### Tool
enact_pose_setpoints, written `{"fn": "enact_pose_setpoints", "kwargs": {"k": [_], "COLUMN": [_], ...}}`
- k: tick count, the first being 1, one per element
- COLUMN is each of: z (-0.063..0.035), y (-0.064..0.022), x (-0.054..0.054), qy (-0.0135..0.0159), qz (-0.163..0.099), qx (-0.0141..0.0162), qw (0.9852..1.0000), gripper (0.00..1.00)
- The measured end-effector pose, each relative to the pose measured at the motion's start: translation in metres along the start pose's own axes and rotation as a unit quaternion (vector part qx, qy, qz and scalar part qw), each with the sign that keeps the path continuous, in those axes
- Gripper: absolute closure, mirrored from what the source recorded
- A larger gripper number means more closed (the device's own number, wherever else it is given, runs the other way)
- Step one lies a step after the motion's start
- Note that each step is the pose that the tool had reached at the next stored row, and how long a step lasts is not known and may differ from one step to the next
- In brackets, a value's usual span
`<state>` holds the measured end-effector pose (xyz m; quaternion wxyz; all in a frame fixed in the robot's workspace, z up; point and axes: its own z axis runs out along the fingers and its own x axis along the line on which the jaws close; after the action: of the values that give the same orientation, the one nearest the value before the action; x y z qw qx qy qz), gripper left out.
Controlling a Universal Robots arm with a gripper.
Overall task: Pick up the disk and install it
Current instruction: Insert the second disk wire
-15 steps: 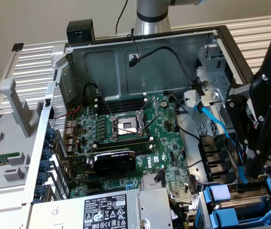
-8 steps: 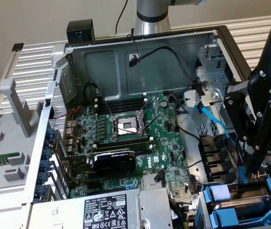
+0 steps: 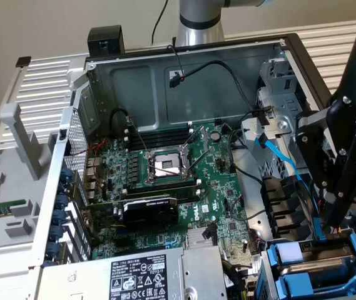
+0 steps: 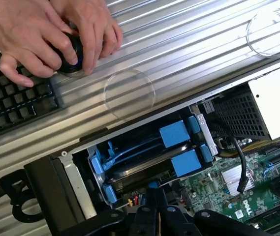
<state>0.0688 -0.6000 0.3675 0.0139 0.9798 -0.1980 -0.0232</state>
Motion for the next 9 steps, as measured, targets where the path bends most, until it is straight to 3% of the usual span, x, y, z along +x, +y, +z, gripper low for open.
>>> {"fn": "enact_pose_setpoints", "kwargs": {"k": [3,9], "z": [0.0,-0.0001], "y": [-0.0016,-0.004], "x": [0.0004,0.0005], "qy": [0.0027,0.0046], "qz": [-0.006,-0.024], "qx": [0.0008,0.0007], "qw": [1.0,0.9997], "gripper": [0.89,0.89]}}
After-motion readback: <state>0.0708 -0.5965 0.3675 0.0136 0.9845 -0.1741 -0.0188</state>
